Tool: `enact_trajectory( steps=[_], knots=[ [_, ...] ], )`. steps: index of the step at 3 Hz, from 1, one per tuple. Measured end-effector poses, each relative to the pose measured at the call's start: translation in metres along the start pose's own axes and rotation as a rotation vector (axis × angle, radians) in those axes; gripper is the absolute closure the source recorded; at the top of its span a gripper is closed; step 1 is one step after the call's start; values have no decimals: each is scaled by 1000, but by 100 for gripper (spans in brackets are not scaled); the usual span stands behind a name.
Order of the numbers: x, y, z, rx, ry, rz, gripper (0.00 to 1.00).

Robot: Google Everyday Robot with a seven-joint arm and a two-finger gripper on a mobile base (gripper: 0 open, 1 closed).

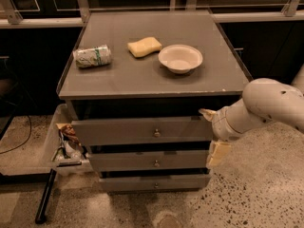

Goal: Open top drawer

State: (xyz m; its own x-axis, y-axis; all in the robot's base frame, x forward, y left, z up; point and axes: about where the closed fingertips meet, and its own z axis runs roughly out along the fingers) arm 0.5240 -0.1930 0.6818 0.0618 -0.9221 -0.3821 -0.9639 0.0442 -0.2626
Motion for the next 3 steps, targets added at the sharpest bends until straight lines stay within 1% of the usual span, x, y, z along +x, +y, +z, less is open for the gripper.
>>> enact_trajectory(
  steps=[1,2,3],
  knots=[
    [0,0,0,0,0,0,0],
    [0,-10,8,9,-3,-23,0],
    [1,-36,22,41,-10,-73,0]
  ],
)
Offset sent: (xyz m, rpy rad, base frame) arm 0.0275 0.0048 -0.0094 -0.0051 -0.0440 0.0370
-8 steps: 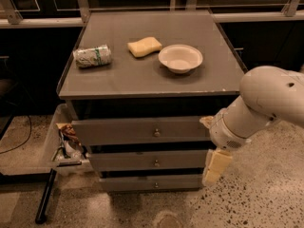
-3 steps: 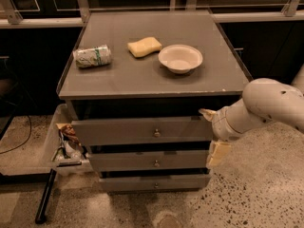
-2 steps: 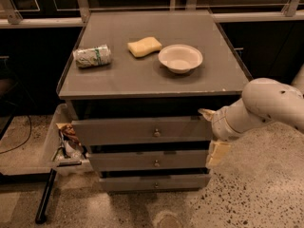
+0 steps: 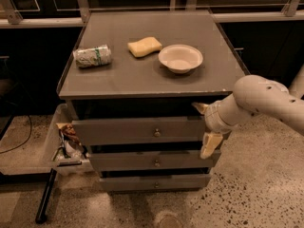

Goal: Open top drawer

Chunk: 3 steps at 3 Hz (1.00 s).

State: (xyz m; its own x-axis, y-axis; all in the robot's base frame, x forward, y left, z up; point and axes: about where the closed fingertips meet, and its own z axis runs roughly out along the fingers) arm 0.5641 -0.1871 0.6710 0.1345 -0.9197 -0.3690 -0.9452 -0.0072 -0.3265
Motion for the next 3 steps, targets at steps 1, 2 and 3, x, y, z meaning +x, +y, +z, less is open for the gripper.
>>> enact_trajectory(
  steps=[1,2,3],
  knots=[
    [1,-25,14,32,-20,-50,0],
    [7,-37,27,33,-38,-60,0],
    [24,-34,36,27,-50,-26,0]
  ],
)
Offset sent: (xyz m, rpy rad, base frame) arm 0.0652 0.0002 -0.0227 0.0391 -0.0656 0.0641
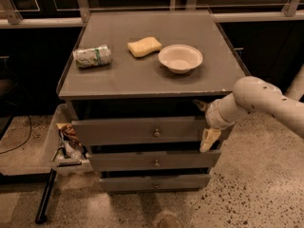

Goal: Open top drawer

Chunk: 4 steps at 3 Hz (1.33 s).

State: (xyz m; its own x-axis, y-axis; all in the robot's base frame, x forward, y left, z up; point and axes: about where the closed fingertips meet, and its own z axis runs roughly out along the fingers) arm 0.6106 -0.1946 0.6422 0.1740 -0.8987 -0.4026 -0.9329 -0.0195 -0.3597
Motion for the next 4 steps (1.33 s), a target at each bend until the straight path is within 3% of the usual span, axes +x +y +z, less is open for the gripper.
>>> enact_trajectory(
  steps=[2,4],
  knots=[
    [17,9,5,5,-2,41,0],
    [17,9,5,5,-2,41,33]
  ],
)
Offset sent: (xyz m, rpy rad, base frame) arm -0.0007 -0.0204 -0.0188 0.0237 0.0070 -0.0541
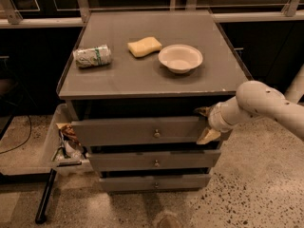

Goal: Open top drawer

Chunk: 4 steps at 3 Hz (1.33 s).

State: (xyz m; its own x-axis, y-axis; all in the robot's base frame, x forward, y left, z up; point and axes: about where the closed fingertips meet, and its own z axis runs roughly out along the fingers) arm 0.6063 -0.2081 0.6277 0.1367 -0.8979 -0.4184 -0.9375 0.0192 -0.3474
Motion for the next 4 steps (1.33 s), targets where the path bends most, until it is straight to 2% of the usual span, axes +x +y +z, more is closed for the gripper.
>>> enact_trajectory(
  steps=[2,3,4],
  knots=[
    [-5,-1,-4,-2,5,-8,79],
    [-5,-1,-4,-2,5,-8,78],
    [-5,-1,-4,-2,5,-8,54]
  ],
)
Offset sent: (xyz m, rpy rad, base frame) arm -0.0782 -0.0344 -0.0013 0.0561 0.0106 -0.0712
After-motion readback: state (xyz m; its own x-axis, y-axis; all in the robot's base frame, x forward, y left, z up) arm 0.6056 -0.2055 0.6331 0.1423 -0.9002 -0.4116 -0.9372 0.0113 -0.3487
